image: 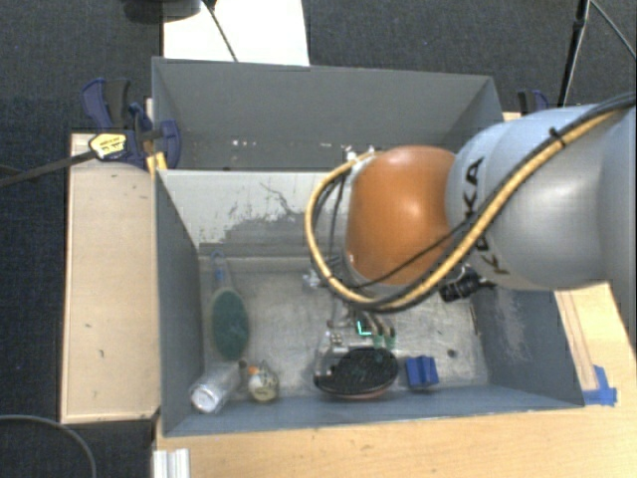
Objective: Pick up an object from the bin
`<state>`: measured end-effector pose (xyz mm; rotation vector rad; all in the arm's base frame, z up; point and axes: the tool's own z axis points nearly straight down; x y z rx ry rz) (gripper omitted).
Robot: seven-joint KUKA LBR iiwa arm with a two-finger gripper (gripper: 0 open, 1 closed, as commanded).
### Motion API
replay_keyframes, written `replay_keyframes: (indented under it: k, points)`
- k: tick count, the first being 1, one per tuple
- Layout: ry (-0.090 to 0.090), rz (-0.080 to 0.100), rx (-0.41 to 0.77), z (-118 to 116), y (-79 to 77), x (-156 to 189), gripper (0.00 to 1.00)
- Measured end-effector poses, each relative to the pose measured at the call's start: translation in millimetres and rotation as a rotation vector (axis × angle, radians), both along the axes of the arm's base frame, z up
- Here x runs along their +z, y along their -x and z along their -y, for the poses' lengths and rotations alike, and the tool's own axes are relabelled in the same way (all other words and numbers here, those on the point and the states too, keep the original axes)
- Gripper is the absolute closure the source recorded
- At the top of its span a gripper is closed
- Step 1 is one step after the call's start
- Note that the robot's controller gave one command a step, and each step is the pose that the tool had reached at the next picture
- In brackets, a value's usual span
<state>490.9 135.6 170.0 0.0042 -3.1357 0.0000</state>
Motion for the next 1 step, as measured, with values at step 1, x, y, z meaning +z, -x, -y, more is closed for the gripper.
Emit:
replay_keyframes:
  k: [1]
  points:
    - [0.002, 0.001, -0.114, 55.2, 11.2, -52.6, 0.0]
